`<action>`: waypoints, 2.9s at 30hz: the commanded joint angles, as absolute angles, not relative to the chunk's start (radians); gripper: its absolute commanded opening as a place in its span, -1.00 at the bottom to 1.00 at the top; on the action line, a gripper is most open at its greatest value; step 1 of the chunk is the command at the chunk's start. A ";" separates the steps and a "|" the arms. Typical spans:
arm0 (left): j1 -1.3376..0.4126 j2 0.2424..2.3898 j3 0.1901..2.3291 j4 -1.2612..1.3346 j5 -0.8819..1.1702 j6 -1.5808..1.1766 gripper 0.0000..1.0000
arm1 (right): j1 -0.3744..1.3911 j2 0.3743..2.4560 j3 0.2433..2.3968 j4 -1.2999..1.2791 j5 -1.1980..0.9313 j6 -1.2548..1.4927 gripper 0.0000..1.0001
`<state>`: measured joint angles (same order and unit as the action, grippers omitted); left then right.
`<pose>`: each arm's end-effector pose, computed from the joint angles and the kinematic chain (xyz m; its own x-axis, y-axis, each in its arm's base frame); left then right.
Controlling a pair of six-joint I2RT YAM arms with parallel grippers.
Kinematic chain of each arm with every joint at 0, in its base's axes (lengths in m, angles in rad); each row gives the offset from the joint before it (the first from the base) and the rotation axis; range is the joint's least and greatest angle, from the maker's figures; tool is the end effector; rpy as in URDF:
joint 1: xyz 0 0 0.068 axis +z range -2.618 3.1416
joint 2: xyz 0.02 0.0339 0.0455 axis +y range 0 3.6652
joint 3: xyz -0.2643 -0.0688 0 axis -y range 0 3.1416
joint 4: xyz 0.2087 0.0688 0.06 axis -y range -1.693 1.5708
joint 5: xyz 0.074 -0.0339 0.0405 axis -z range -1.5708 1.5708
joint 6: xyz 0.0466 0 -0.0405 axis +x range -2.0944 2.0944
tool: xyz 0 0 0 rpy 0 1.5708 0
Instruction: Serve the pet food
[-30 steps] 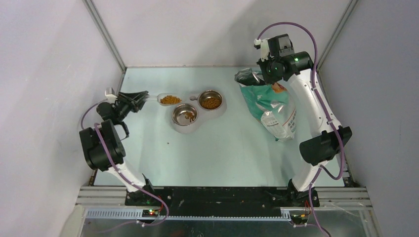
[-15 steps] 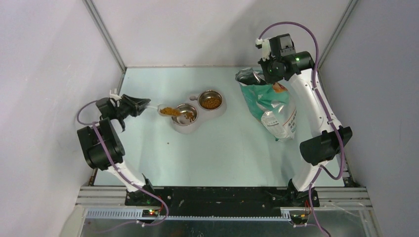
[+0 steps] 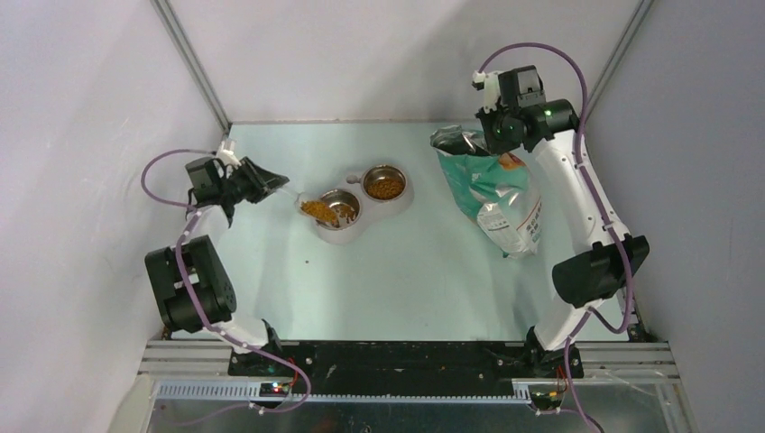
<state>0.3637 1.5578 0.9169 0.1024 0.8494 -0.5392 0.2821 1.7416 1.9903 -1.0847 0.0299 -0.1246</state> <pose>0.3019 0.0775 0.2474 -0.6000 -0.5912 -0.5390 0.0693 0.6328 -0.7712 0.3205 0.0914 0.3940 -0.6749 -0.3249 -0.6625 -0.3456 0.9325 -0.1053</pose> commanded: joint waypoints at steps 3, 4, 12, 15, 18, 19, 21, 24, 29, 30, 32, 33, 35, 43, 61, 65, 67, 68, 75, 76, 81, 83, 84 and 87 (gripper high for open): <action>0.270 1.513 0.986 -0.079 0.579 -0.278 -1.00 | 0.248 1.650 1.928 -1.038 0.051 -0.114 -1.00; 0.243 1.512 1.007 -0.090 0.540 -0.260 -1.00 | 0.243 1.641 1.918 -1.031 0.048 -0.109 -1.00; 0.110 1.521 1.152 -0.187 0.365 -0.151 -1.00 | 0.216 1.588 1.899 -1.019 0.014 -0.089 -1.00; 0.070 1.514 1.198 -0.241 0.319 -0.072 -1.00 | 0.207 1.570 1.899 -1.019 0.011 -0.083 -1.00; 0.018 1.500 1.255 -0.308 0.290 -0.015 -1.00 | 0.202 1.550 1.898 -1.016 -0.003 -0.076 -1.00; 0.010 1.495 1.264 -0.317 0.278 0.009 -1.00 | 0.201 1.543 1.896 -1.014 -0.011 -0.077 -1.00; -0.034 1.480 1.279 -0.336 0.260 0.043 -1.00 | 0.198 1.535 1.898 -1.013 -0.020 -0.077 -1.00; -0.062 1.458 1.300 -0.363 0.255 0.059 -1.00 | 0.196 1.527 1.901 -1.011 -0.026 -0.075 -1.00; -0.078 1.449 1.311 -0.363 0.298 -0.025 -1.00 | 0.196 1.521 1.904 -1.009 -0.038 -0.071 -1.00; -0.078 1.451 1.311 -0.356 0.316 -0.054 -1.00 | 0.196 1.520 1.905 -1.009 -0.037 -0.071 -1.00; -0.080 1.454 1.310 -0.341 0.334 -0.092 -1.00 | 0.196 1.520 1.904 -1.009 -0.039 -0.069 -1.00; -0.081 1.457 1.311 -0.335 0.341 -0.103 -1.00 | 0.196 1.521 1.904 -1.010 -0.042 -0.069 -1.00; -0.083 1.468 1.312 -0.329 0.356 -0.128 -1.00 | 0.196 1.520 1.903 -1.011 -0.045 -0.068 -1.00; -0.086 1.505 1.324 -0.305 0.414 -0.212 -1.00 | 0.196 1.511 1.891 -1.011 -0.043 -0.067 -1.00; -0.096 1.533 1.280 -0.288 0.383 -0.178 -1.00 | 0.194 1.501 1.874 -1.002 -0.036 -0.069 -1.00; -0.095 1.533 1.273 -0.294 0.372 -0.154 -1.00 | 0.193 1.500 1.873 -1.002 -0.035 -0.070 -1.00; -0.094 1.532 1.267 -0.299 0.366 -0.144 -1.00 | 0.192 1.499 1.872 -1.003 -0.036 -0.070 -1.00; -0.095 1.532 1.266 -0.300 0.361 -0.136 -1.00 | 0.191 1.498 1.871 -1.003 -0.036 -0.071 -1.00; -0.094 1.518 1.257 -0.313 0.333 -0.094 -1.00 | 0.188 1.495 1.868 -1.003 -0.037 -0.070 -1.00; -0.094 1.516 1.256 -0.315 0.322 -0.082 -1.00 | 0.187 1.493 1.866 -1.003 -0.038 -0.071 -1.00; -0.094 1.499 1.262 -0.332 0.271 -0.040 -1.00 | 0.186 1.492 1.865 -1.002 -0.038 -0.069 -1.00; -0.094 1.485 1.268 -0.335 0.285 -0.037 -1.00 | 0.185 1.493 1.865 -1.002 -0.039 -0.070 -1.00; -0.094 1.478 1.271 -0.336 0.293 -0.041 -1.00 | 0.186 1.493 1.865 -1.002 -0.039 -0.070 -1.00; -0.094 1.430 1.296 -0.335 0.343 -0.064 -1.00 | 0.183 1.491 1.865 -1.002 -0.038 -0.070 -1.00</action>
<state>-0.0879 1.5269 1.2583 -0.3542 0.2996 -0.0742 0.1894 1.5486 1.8603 -1.0229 -0.0277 -0.0788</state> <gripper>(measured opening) 0.300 0.007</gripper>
